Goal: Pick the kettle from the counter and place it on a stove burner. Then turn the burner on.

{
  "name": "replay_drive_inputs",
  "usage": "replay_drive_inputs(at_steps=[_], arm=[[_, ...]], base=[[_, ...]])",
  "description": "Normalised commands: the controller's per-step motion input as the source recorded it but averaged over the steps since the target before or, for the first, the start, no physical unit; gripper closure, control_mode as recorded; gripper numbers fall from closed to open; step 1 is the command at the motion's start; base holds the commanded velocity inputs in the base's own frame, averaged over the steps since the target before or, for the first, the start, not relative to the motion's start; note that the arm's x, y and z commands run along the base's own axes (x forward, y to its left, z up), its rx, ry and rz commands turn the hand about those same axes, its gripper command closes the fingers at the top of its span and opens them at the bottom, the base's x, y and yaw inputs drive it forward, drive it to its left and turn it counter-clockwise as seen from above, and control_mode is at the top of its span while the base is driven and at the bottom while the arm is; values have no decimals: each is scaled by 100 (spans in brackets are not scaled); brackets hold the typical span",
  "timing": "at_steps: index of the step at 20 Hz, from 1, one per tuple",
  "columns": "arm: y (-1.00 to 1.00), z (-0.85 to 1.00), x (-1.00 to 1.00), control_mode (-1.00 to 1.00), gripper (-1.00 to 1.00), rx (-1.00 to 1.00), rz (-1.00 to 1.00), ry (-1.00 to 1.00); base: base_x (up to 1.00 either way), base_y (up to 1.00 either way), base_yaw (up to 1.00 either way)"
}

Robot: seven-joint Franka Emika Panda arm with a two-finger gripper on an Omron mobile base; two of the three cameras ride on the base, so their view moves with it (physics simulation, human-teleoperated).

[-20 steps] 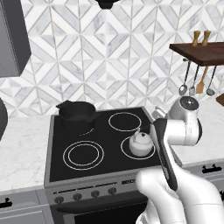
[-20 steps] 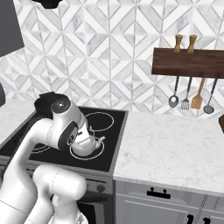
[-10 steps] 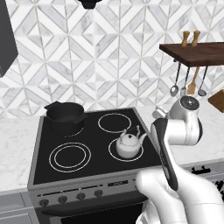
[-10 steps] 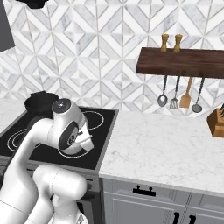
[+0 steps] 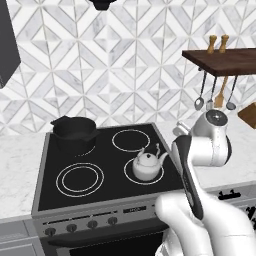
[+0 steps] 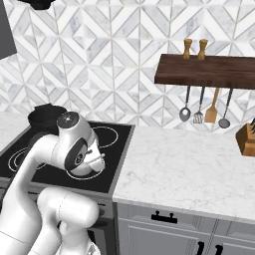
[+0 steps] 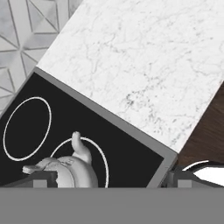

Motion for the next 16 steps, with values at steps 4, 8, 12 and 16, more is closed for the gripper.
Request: replay_drive_inputs(at_steps=[4, 8, 12, 16], arm=[[100, -40, -49, -100, -100, -26, 19, 0], [100, -73, -58, -100, -100, -38, 23, 0], [100, -99, -66, -100, -100, -43, 25, -1], [100, -100, -78, -100, -100, -49, 31, -6]], base=[[0, 0, 0], [0, 0, 0], [0, 0, 0], [0, 0, 0]])
